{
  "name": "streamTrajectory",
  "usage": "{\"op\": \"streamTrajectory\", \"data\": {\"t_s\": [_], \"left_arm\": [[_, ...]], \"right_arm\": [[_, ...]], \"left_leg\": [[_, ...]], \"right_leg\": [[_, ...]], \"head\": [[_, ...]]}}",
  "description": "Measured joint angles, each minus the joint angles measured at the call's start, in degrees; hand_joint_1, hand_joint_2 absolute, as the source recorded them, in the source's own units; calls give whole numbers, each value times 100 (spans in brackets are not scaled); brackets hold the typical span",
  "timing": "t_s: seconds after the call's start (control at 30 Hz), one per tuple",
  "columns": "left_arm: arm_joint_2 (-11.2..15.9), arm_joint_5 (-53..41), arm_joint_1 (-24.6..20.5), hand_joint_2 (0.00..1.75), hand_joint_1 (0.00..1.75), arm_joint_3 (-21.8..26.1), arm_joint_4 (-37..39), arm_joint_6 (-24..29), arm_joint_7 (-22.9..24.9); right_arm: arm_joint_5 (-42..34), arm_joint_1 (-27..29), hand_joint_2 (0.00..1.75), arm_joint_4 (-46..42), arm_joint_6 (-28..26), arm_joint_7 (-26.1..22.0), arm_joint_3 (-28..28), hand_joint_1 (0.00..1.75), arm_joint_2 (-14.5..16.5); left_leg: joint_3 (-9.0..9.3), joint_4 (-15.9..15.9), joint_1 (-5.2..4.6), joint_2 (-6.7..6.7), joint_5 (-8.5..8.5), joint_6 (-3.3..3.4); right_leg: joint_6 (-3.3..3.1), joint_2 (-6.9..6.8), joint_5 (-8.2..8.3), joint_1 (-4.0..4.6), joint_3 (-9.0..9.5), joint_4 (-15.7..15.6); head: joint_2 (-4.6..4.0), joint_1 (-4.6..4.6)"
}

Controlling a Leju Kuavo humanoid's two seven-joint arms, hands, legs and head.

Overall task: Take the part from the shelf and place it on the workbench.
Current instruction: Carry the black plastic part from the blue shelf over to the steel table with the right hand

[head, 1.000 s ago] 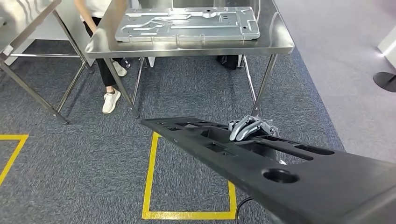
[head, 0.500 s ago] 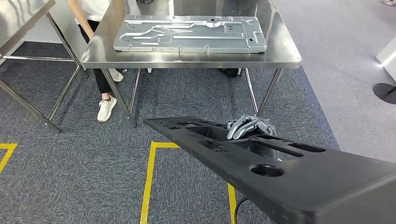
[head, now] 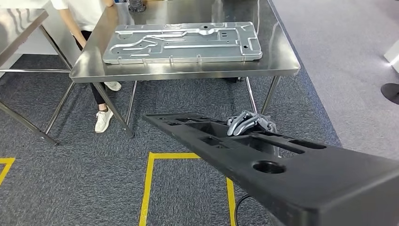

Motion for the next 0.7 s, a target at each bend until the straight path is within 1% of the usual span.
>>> {"op": "streamTrajectory", "data": {"t_s": [0.03,0.07,0.1,0.13,0.17,0.2,0.23,0.27,0.3,0.33,0.37,0.43,0.47,0.5,0.53,0.57,0.6,0.63,0.67,0.7], "left_arm": [[0,-1,7,175,0,0,0,-8,-4],[1,-3,10,175,0,0,0,-12,-8],[4,-4,12,175,0,0,0,-14,-10],[6,-6,10,175,0,0,0,-16,-12],[8,-8,13,175,0,0,0,-17,-13],[9,-10,19,175,0,0,0,-18,-13],[8,-13,24,175,0,0,0,-20,-13],[7,-14,30,175,0,0,0,-21,-14],[6,-15,27,175,0,0,0,-22,-14],[4,-16,18,175,0,0,0,-24,-16],[3,-16,9,175,0,0,0,-25,-17],[2,-16,2,175,0,0,0,-26,-19],[2,-16,6,175,0,0,0,-26,-19],[1,-16,15,175,0,0,0,-26,-19],[-3,-15,23,175,0,0,0,-26,-19],[-9,-15,27,175,0,0,0,-26,-19],[-15,-12,29,175,0,1,0,-23,-21],[-20,-9,25,175,0,1,0,-20,-25],[-22,-6,19,175,0,2,0,-16,-27],[-22,-2,15,175,0,2,0,-11,-28]], "right_arm": [[-25,-19,175,3,-19,4,2,175,0],[-47,-41,175,2,-41,8,3,175,0],[-65,-60,175,1,-63,11,4,175,0],[-77,-73,175,1,-81,13,4,175,-1],[-84,-76,175,-1,-93,15,6,175,-1],[-90,-73,175,-2,-98,16,8,175,-2],[-93,-70,175,-8,-99,16,11,175,-2],[-95,-65,175,-18,-100,16,14,175,-2],[-97,-70,175,-31,-102,15,17,175,-2],[-100,-78,175,-43,-102,15,19,175,-2],[-103,-79,175,-51,-103,15,21,175,-2],[-107,-58,175,-54,-102,15,25,175,-2],[-108,-39,175,-53,-102,15,27,175,-2],[-108,-25,175,-52,-100,15,29,175,-2],[-109,-18,175,-52,-97,14,31,175,-2],[-110,-16,175,-51,-94,14,33,175,-2],[-112,-15,175,-51,-91,14,34,175,-2],[-115,-12,175,-50,-86,14,37,175,-2],[-120,-6,175,-50,-82,14,40,175,-2],[-125,-1,175,-50,-78,14,42,175,-1]], "left_leg": [[34,-252,-5,0,214,25],[135,-645,-17,0,511,63],[234,-995,-40,4,718,103],[312,-1254,-66,5,805,143],[358,-1398,-92,7,830,179],[376,-1427,-108,7,784,214],[427,-1462,-105,1,787,252],[495,-1503,-93,-1,836,287],[565,-1536,-76,-3,852,313],[633,-1562,-60,-3,847,333],[677,-1582,-53,0,830,347],[726,-1588,-49,-2,772,360],[756,-1588,-47,-5,736,356],[799,-1587,-43,-8,695,345],[858,-1586,-36,-11,647,328],[927,-1587,-28,-14,594,307],[989,-1584,-23,-15,537,281],[1039,-1582,-23,-18,485,251],[1062,-1588,-24,-17,437,215],[1084,-1580,-29,-15,410,175]], "right_leg": [[2,4,-44,14,59,-1],[6,5,-91,26,120,-3],[17,2,-133,41,177,-7],[39,5,-171,45,215,-13],[68,9,-199,46,247,-19],[106,13,-207,46,274,-6],[144,18,-213,45,299,16],[174,17,-224,44,321,73],[200,14,-252,45,293,191],[224,13,-324,41,195,387],[246,12,-443,28,7,691],[295,10,-722,-4,-509,1388],[315,9,-786,-23,-720,1602],[331,8,-732,-41,-833,1614],[346,5,-552,-55,-839,1418],[358,-1,-279,-66,-757,1062],[355,-11,18,-70,-655,669],[334,-20,191,-60,-570,358],[297,-28,296,-45,-519,170],[248,-28,315,-33,-506,99]], "head": [[0,0],[0,0],[0,1],[0,1],[0,1],[0,1],[0,1],[0,1],[0,2],[0,1],[0,1],[0,1],[0,1],[0,1],[0,0],[0,1],[0,1],[-1,2],[-1,2],[-1,2]]}}
